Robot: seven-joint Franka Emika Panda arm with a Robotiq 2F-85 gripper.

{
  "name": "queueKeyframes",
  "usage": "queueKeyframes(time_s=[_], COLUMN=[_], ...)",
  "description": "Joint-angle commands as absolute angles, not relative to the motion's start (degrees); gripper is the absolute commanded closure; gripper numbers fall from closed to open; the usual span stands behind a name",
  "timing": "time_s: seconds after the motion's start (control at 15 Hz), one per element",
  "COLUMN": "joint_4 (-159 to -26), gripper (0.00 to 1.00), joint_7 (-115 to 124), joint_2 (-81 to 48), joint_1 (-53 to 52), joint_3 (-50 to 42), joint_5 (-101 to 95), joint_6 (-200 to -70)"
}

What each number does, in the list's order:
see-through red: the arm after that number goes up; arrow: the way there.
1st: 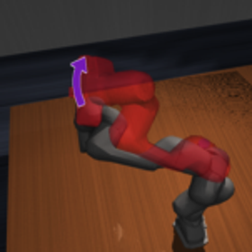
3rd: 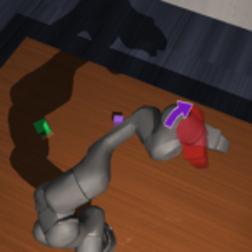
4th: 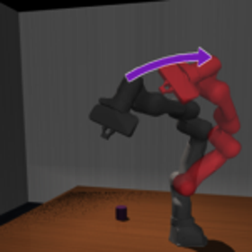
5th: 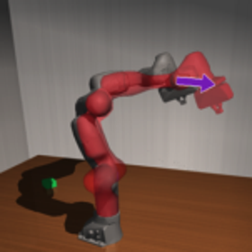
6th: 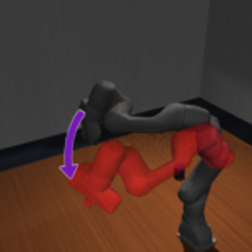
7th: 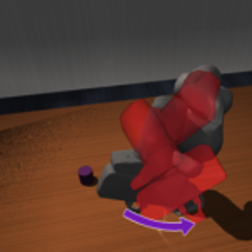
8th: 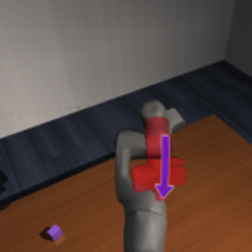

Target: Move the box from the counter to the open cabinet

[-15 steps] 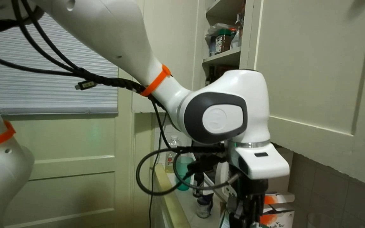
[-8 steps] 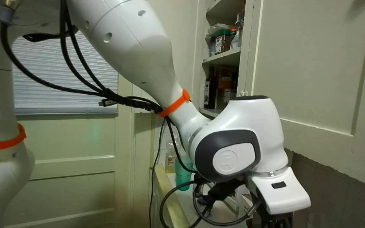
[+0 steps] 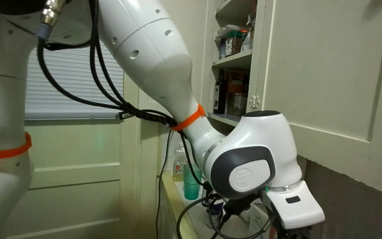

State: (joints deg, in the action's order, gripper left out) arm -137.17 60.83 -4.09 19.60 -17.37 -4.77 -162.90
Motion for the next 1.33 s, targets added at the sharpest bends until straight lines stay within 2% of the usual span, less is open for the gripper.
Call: queueKeyframes(time_s=[0.0,0.33,0.67,1.27], joint_4=[-136.5,-134.4,-130.4,-131.2], gripper=[0.00,0.00,0.00,0.00], joint_7=[60.0,56.5,61.1,36.3], joint_2=[-3.0,-0.8,-1.0,0.5], joint_1=[18.2,18.6,19.1,19.6], joint_3=[-18.9,-18.4,-19.0,-19.7], joint_5=[-3.5,1.7,3.9,-1.0], joint_6=[-158.5,-144.7,-139.0,-141.0])
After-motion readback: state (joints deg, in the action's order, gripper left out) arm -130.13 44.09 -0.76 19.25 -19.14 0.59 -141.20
